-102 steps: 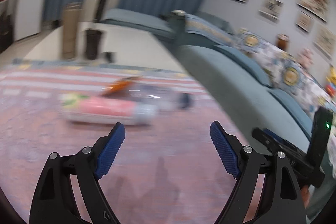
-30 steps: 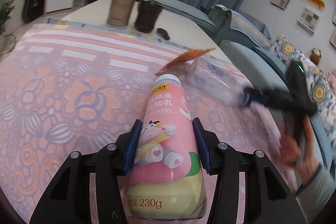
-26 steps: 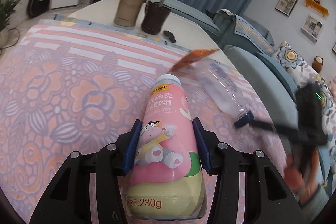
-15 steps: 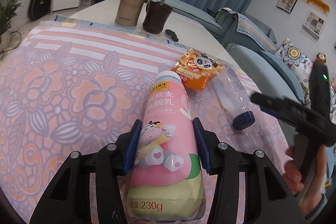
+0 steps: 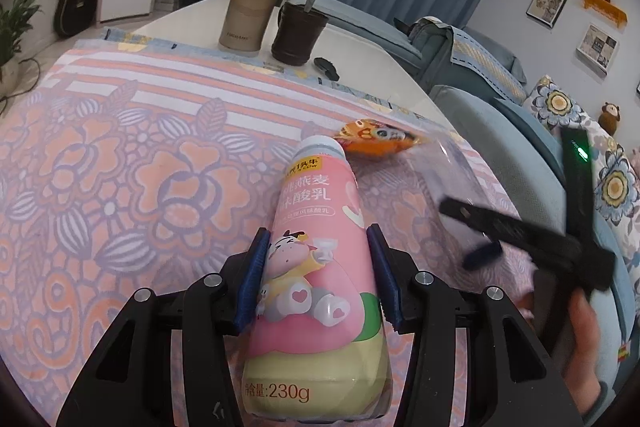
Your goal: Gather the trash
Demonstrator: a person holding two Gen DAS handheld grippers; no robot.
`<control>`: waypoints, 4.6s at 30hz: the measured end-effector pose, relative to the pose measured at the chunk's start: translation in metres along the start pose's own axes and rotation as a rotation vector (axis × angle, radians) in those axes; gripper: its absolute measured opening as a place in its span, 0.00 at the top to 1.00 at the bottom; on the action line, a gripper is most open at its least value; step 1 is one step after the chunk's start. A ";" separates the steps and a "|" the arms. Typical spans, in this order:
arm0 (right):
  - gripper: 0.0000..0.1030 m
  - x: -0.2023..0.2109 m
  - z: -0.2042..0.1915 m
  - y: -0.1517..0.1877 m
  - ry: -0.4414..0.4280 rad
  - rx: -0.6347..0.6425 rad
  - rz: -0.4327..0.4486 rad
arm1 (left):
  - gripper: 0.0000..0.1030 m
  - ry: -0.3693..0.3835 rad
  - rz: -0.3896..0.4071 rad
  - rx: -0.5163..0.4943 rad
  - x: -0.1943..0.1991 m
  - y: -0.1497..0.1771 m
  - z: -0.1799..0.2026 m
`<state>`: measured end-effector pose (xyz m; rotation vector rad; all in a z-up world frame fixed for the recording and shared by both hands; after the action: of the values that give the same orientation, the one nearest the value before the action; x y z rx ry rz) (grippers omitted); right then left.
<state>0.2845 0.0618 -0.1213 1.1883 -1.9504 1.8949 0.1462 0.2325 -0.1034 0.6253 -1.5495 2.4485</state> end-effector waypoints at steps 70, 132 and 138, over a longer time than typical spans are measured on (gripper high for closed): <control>0.38 0.340 0.207 0.111 0.364 -0.185 0.354 | 0.33 0.540 -0.082 -0.287 0.095 0.088 0.282; 0.26 0.390 0.184 0.154 0.681 -0.123 0.501 | 0.12 0.389 0.166 -0.444 0.146 0.119 0.313; 0.26 0.389 0.183 0.154 0.680 -0.118 0.504 | 0.12 0.389 0.169 -0.440 0.146 0.118 0.313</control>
<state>-0.0004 -0.2832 -0.0290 -0.0334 -2.0009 1.9806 0.0520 -0.1104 -0.0209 -0.0562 -1.9275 2.0540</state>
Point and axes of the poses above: each gripper's, at about its wrist camera, not at the fingertips, and x roughly against the way its jaws point, z to its right, y to its underside, the point moved 4 cm from there along -x, roughly the way its jaws point, and after that the axes turned 15 degrees about z, right-handed, at the moved point
